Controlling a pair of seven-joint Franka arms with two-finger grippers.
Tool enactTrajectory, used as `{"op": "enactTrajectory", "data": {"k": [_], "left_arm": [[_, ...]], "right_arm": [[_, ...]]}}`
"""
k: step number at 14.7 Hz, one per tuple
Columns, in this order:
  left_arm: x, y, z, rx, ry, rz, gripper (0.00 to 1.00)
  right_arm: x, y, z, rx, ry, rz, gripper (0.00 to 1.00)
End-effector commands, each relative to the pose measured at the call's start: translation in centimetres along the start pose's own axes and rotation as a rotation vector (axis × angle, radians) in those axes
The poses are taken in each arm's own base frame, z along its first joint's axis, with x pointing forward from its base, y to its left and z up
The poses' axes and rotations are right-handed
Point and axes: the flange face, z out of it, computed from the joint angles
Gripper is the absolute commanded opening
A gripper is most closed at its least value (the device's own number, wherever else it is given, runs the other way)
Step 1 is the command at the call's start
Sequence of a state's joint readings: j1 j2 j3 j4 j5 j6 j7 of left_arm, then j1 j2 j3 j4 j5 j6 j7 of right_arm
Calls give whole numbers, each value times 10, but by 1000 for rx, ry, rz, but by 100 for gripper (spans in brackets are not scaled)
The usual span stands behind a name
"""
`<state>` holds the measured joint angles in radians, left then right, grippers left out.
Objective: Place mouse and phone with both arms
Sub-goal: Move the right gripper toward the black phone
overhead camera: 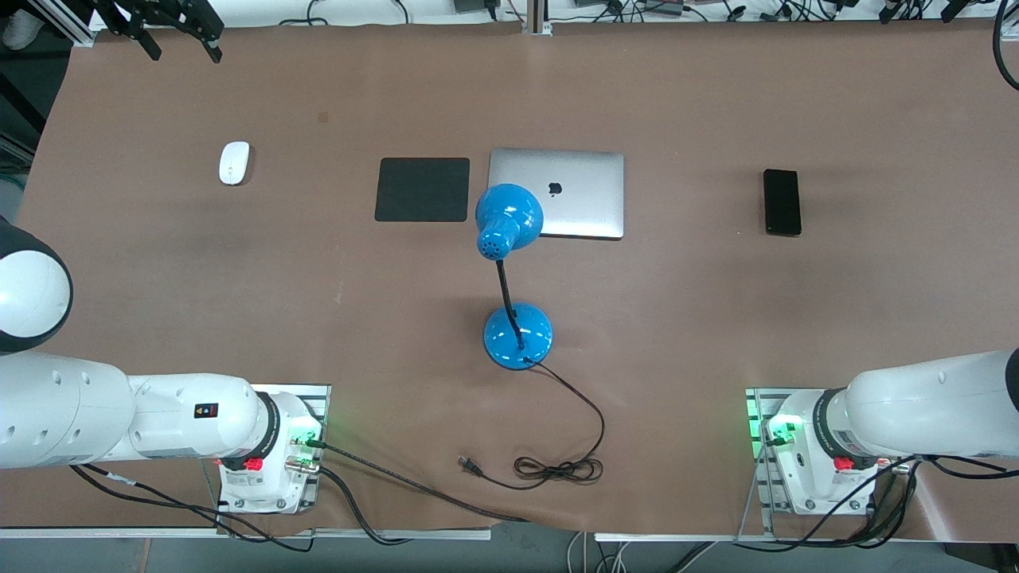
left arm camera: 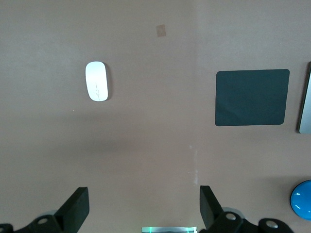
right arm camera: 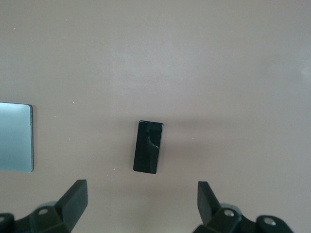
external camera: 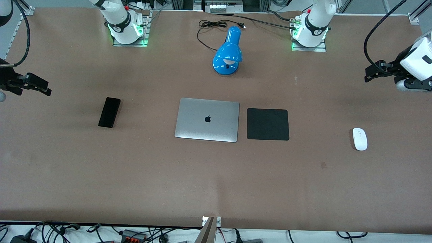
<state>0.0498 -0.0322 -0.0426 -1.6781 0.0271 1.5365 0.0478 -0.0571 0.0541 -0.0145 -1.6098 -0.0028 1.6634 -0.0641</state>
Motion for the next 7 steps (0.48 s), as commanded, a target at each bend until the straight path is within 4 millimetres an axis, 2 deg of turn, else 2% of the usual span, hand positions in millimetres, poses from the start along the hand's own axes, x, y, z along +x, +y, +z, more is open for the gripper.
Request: {"op": "enactTrajectory", "data": {"k": [1,5,6,7], "left_arm": [[1,-1,-3,-6,-5,-5,100],[0,-1,-5,-6,-2,-5,100],[0,-1,-5,-6,-2,-5,100],[1,-1,-4,-6,-4,-5,100]], "right_arm": [[-7,-2,-11,7,13,1,100],[-5,-1,-7,8,9,1,100],[-4,-3,-1,7,-2,-5,100],[2,-12,13,8,-33,-25,100]]}}
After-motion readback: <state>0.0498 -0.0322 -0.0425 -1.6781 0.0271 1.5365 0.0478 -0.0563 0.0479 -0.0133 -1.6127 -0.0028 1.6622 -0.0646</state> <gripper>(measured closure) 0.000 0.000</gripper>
